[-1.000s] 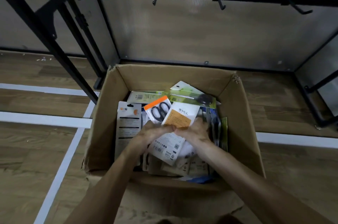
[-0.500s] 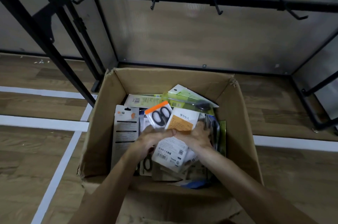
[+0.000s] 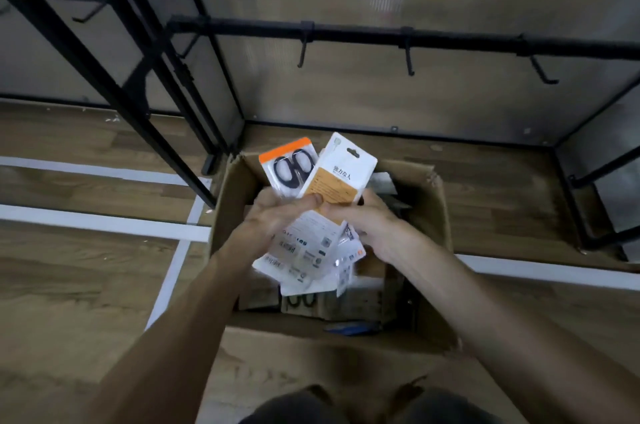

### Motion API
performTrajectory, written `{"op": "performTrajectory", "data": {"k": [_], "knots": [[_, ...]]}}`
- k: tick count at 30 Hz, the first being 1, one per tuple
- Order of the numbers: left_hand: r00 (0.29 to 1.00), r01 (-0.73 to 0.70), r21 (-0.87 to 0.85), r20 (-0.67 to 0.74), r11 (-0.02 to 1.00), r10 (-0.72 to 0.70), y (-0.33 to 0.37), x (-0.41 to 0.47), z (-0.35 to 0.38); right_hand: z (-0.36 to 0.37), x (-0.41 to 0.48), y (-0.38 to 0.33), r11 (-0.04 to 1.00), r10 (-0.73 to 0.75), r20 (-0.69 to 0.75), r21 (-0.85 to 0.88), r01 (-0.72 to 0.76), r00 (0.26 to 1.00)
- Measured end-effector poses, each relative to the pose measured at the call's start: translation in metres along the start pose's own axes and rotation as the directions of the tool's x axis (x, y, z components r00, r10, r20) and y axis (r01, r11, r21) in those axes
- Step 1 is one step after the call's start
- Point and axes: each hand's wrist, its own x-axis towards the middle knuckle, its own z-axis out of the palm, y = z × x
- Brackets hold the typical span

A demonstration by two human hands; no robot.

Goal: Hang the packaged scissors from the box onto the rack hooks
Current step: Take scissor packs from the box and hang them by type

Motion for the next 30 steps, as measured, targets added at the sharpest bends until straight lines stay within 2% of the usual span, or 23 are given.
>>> {"op": "performTrajectory", "data": {"k": [4, 9, 11, 14, 17, 21, 24, 28, 30], "knots": [[0.996, -0.088, 0.049, 0.029, 0.995, 0.087, 0.062, -0.049, -0.001, 0.0, -0.047, -0.058, 0.994, 0.11, -0.017, 0.006, -0.11, 0.994], [0.997, -0.059, 0.056, 0.047, 0.997, 0.056, 0.141, -0.128, -0.019, 0.004, -0.143, -0.134, 0.992, 0.127, -0.01, -0.007, -0.127, 0.992], [0.999, -0.017, 0.063, 0.044, 0.998, 0.014, 0.184, -0.163, -0.028, 0.007, -0.189, -0.175, 0.993, 0.121, -0.021, -0.008, -0.121, 0.992], [0.999, 0.035, 0.087, 0.019, 0.996, -0.037, 0.264, -0.219, -0.037, 0.01, -0.254, -0.247, 0.999, 0.032, -0.034, -0.024, -0.033, 0.999], [0.999, 0.015, 0.082, 0.05, 0.997, -0.02, 0.346, -0.279, -0.047, 0.012, -0.325, -0.319, 1.0, 0.003, -0.087, 0.024, -0.001, 0.996], [0.989, -0.004, 0.02, 0.148, 1.0, 0.001, 0.442, -0.358, -0.056, 0.007, -0.41, -0.408, 0.994, 0.056, 0.001, 0.094, -0.056, 0.998], [0.982, -0.027, 0.047, 0.186, 0.999, 0.017, 0.502, -0.4, -0.056, 0.002, -0.459, -0.467, 0.993, 0.022, 0.098, 0.111, -0.033, 0.995], [0.981, -0.168, 0.053, 0.106, 0.984, 0.162, 0.561, -0.439, -0.045, -0.009, -0.508, -0.528, 0.989, -0.082, 0.008, 0.121, 0.08, 0.997], [0.961, -0.247, 0.053, 0.137, 0.968, 0.238, 0.582, -0.451, -0.04, -0.013, -0.527, -0.55, 0.987, -0.103, -0.06, 0.116, 0.11, 0.993]]}}
